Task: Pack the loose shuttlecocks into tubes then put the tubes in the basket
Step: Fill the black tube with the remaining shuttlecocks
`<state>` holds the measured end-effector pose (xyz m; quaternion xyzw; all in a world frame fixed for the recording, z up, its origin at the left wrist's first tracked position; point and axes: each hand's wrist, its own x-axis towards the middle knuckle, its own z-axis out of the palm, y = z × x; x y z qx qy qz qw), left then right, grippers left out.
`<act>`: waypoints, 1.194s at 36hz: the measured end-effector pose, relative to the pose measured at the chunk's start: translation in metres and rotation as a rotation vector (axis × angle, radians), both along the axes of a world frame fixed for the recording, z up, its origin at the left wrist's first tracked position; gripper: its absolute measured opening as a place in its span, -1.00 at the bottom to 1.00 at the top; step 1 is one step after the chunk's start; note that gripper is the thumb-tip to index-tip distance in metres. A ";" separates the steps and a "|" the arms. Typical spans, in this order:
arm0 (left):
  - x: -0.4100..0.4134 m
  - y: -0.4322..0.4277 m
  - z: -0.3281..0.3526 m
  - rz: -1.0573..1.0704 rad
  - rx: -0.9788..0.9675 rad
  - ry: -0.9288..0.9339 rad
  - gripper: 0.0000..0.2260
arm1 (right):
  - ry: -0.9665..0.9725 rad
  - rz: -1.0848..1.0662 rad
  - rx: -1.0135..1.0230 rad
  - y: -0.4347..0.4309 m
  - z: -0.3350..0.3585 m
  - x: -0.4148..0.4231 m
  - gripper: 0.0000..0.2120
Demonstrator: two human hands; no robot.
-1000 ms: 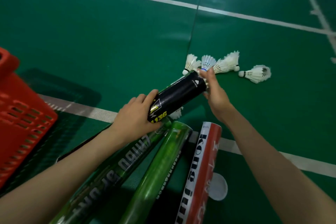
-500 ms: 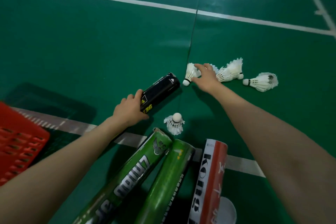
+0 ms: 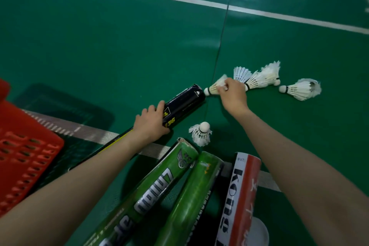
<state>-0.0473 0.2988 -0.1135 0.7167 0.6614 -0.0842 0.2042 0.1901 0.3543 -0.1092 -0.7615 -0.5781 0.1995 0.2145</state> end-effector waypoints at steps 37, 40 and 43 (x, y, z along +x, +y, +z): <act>0.068 -0.010 0.055 -0.282 0.281 0.023 -0.19 | 0.616 -0.151 -0.012 -0.064 0.046 0.062 -0.53; 0.073 0.010 0.053 -0.230 0.193 0.039 -0.15 | 0.422 -0.181 -0.077 -0.034 0.028 0.088 -0.66; 0.078 0.020 0.046 -0.199 0.118 0.045 -0.14 | 0.283 -0.189 -0.132 -0.011 0.021 0.103 -0.57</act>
